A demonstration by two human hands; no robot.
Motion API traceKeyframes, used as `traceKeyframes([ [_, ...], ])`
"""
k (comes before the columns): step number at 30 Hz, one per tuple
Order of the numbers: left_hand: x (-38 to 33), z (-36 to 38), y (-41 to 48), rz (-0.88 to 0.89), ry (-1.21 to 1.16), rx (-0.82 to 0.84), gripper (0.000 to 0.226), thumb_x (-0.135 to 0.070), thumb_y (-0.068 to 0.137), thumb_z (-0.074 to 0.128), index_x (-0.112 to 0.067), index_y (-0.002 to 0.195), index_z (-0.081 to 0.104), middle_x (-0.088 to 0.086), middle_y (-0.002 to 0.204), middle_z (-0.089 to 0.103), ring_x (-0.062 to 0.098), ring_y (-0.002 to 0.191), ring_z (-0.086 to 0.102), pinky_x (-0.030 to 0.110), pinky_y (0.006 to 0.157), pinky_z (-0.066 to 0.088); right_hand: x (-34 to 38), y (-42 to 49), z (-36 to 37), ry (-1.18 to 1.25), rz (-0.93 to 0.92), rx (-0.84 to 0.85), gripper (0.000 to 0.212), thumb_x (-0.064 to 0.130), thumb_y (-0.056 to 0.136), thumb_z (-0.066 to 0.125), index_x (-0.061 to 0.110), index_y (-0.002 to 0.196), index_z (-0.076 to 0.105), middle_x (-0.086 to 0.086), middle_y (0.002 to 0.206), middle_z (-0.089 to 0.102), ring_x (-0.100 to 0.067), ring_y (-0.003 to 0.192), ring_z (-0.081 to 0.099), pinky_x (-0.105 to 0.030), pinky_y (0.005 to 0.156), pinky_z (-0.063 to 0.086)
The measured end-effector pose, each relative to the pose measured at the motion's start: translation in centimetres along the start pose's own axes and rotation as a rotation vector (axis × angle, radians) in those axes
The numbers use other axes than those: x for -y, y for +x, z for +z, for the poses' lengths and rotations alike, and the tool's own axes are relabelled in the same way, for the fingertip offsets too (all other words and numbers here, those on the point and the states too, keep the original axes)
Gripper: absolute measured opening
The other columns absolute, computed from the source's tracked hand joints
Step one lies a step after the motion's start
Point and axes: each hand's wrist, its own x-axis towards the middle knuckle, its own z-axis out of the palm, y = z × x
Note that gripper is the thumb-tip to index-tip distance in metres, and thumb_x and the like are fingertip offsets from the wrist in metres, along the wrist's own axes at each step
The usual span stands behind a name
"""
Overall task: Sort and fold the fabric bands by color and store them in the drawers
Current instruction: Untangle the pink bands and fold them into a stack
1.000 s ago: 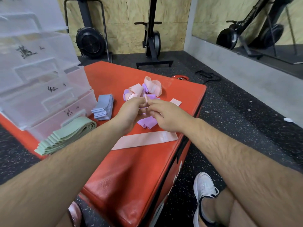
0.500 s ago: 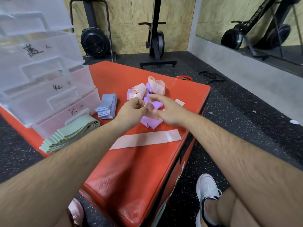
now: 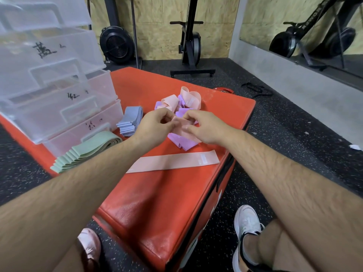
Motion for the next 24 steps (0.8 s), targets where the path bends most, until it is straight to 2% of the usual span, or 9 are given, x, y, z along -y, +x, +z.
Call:
traceKeyframes([
  [2, -0.4, -0.5, 0.0, 0.002, -0.02, -0.025, 0.008, -0.017, 0.088, 0.069, -0.017, 0.081, 0.065, 0.008, 0.075, 0.067, 0.014, 0.069, 0.057, 0.045, 0.076, 0.053, -0.1, 0.0, -0.5, -0.064, -0.02, -0.012, 0.012, 0.028, 0.092, 0.065, 0.026, 0.085, 0.055, 0.008, 0.085, 0.063, -0.019, 0.084, 0.059, -0.031, 0.077, 0.039],
  [4, -0.8, -1.2, -0.1, -0.001, -0.048, -0.067, 0.008, -0.014, 0.089, 0.069, -0.014, 0.082, 0.065, 0.011, 0.076, 0.067, 0.012, 0.066, 0.056, 0.039, 0.069, 0.052, -0.5, -0.1, -1.0, -0.15, -0.013, -0.008, 0.016, 0.03, 0.092, 0.066, 0.021, 0.084, 0.055, 0.003, 0.084, 0.064, -0.021, 0.081, 0.056, -0.03, 0.074, 0.031],
  [7, -0.7, -3.3, 0.1, -0.041, -0.094, -0.125, 0.01, -0.015, 0.089, 0.069, -0.019, 0.081, 0.066, 0.001, 0.071, 0.064, 0.007, 0.055, 0.054, 0.025, 0.058, 0.047, -1.5, -0.3, -1.7, -0.28, 0.038, 0.029, 0.018, 0.034, 0.092, 0.065, 0.02, 0.087, 0.055, 0.004, 0.083, 0.062, -0.02, 0.082, 0.054, -0.033, 0.079, 0.031],
  [9, 0.1, -5.1, 0.2, -0.109, -0.17, -0.142, 0.012, -0.017, 0.088, 0.071, -0.021, 0.078, 0.066, 0.002, 0.073, 0.065, 0.013, 0.063, 0.057, 0.031, 0.065, 0.049, -2.4, -0.6, -2.2, -0.345, 0.099, 0.063, 0.017, 0.036, 0.092, 0.064, 0.021, 0.093, 0.059, 0.009, 0.085, 0.061, -0.018, 0.086, 0.054, -0.034, 0.085, 0.031],
  [11, 0.9, -6.7, 0.0, -0.171, -0.239, -0.144, 0.014, -0.015, 0.088, 0.072, -0.02, 0.076, 0.065, 0.002, 0.072, 0.065, 0.015, 0.067, 0.059, 0.028, 0.066, 0.05, -3.0, -1.0, -2.7, -0.357, 0.159, 0.093, 0.017, 0.038, 0.092, 0.064, 0.021, 0.095, 0.06, 0.01, 0.084, 0.061, -0.017, 0.087, 0.055, -0.033, 0.085, 0.029],
  [14, 2.2, -8.4, -0.7, -0.258, -0.308, -0.09, 0.011, -0.012, 0.087, 0.072, -0.015, 0.078, 0.065, 0.004, 0.072, 0.067, 0.015, 0.064, 0.061, 0.02, 0.055, 0.048, -3.7, -1.6, -3.7, -0.277, 0.232, 0.096, 0.016, 0.04, 0.09, 0.068, 0.024, 0.093, 0.063, 0.009, 0.087, 0.064, -0.017, 0.087, 0.057, -0.032, 0.08, 0.033],
  [18, 3.5, -10.2, -2.2, -0.375, -0.374, -0.089, 0.018, -0.006, 0.085, 0.072, -0.011, 0.071, 0.061, 0.008, 0.07, 0.064, 0.015, 0.06, 0.061, 0.023, 0.055, 0.05, -4.0, -2.7, -4.8, -0.097, 0.262, 0.088, 0.011, 0.031, 0.088, 0.073, 0.023, 0.092, 0.068, 0.007, 0.093, 0.068, -0.016, 0.087, 0.061, -0.026, 0.068, 0.044],
  [22, 5.3, -11.1, -4.2, -0.466, -0.327, -0.063, 0.022, -0.001, 0.084, 0.071, -0.01, 0.069, 0.059, 0.005, 0.06, 0.061, 0.011, 0.052, 0.058, 0.018, 0.045, 0.047, -3.9, -3.7, -4.9, 0.031, 0.323, 0.153, 0.013, 0.021, 0.087, 0.075, 0.019, 0.099, 0.07, 0.002, 0.098, 0.072, -0.021, 0.093, 0.066, -0.032, 0.081, 0.05],
  [24, 6.4, -11.2, -5.2, -0.51, -0.298, -0.056, 0.016, -0.001, 0.082, 0.073, -0.008, 0.072, 0.062, 0.008, 0.065, 0.062, 0.011, 0.052, 0.058, 0.018, 0.045, 0.049, -3.5, -3.9, -4.5, 0.107, 0.361, 0.188, 0.016, 0.014, 0.088, 0.074, 0.019, 0.102, 0.07, -0.001, 0.098, 0.073, -0.019, 0.088, 0.068, -0.033, 0.08, 0.054],
])
